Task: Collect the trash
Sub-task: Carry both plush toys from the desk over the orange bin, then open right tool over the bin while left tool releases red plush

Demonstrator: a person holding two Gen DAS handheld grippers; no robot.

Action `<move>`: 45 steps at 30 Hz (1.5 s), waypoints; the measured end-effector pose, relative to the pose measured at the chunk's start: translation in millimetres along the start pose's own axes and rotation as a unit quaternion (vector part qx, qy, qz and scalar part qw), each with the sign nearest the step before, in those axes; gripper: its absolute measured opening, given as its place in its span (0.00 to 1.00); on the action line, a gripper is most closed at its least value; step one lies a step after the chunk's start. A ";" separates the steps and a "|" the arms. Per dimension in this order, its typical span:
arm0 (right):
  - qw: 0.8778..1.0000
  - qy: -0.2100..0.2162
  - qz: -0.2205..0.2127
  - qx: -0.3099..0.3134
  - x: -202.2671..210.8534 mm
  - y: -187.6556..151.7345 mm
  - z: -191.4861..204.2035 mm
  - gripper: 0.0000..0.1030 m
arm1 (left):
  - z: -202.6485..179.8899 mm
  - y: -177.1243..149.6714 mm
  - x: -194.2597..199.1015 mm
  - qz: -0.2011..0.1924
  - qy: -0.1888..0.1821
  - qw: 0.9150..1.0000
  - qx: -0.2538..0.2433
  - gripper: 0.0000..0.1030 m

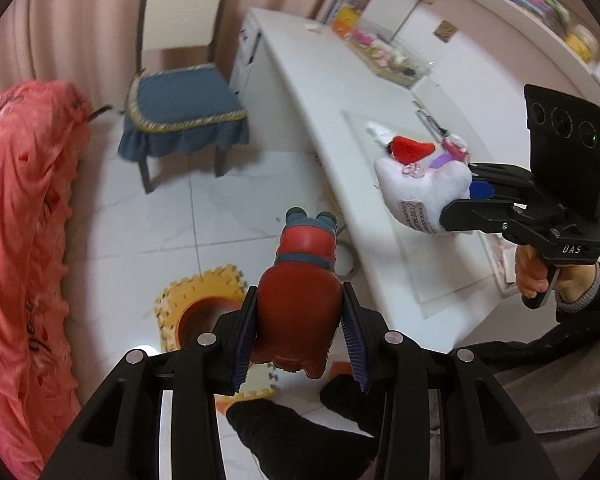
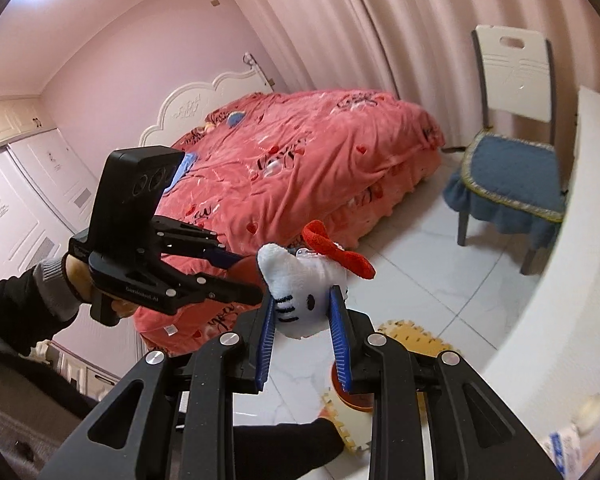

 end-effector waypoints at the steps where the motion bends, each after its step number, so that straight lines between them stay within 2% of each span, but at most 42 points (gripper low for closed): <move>1: 1.000 -0.002 0.004 0.002 -10.9 0.7 -0.7 0.25 | 6.8 -2.9 -3.7 0.004 -0.002 1.000 0.003 0.40; 8: 0.998 -0.017 0.047 -0.026 -104.8 -13.2 -30.7 0.25 | 64.3 -19.8 -57.7 0.048 -0.008 0.998 0.029 0.40; 14: 0.993 -0.027 0.093 -0.064 -181.3 -52.0 -71.2 0.25 | 100.4 -39.1 -109.8 0.085 -0.020 0.995 0.042 0.40; 17: 0.989 -0.029 0.124 -0.080 -211.9 -72.7 -88.0 0.25 | 112.5 -49.5 -136.9 0.103 -0.029 0.993 0.046 0.40; 20: 0.981 -0.021 0.149 -0.126 -245.5 -92.9 -110.4 0.25 | 126.3 -62.1 -164.3 0.123 -0.037 0.990 0.052 0.40; 23: 0.970 -0.060 0.189 -0.143 -271.6 -113.0 -128.8 0.26 | 136.6 -75.5 -189.9 0.139 -0.043 0.988 0.056 0.40; 30: 0.947 -0.073 0.255 -0.182 -313.4 -150.6 -160.0 0.26 | 153.6 -102.1 -247.3 0.168 -0.065 0.980 0.085 0.40; 36: 0.939 -0.090 0.281 -0.179 -336.0 -164.2 -169.0 0.30 | 155.5 -110.2 -266.1 0.175 -0.076 0.978 0.088 0.40; 37: 0.937 -0.089 0.282 -0.185 -337.1 -165.1 -171.0 0.34 | 155.4 -111.2 -266.6 0.175 -0.075 0.978 0.086 0.41; 40: 0.933 -0.099 0.289 -0.192 -339.7 -170.1 -175.7 0.36 | 155.0 -113.3 -269.4 0.179 -0.077 0.977 0.087 0.51; 43: 0.931 -0.099 0.292 -0.195 -340.7 -171.0 -176.9 0.37 | 152.8 -113.8 -269.5 0.181 -0.074 0.977 0.086 0.57; 45: 0.931 -0.100 0.294 -0.194 -340.0 -171.6 -175.8 0.38 | 151.4 -113.5 -269.0 0.182 -0.069 0.978 0.080 0.57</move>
Point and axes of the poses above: each gripper's, at about its wrist camera, not at the fingertips, and x roughly against the way its jaws point, z to its left, y to its top, the point moved 3 cm from there along -x, roughly the way its jaws point, and after that the axes turned 6 degrees about y, right-handed, at the moved point
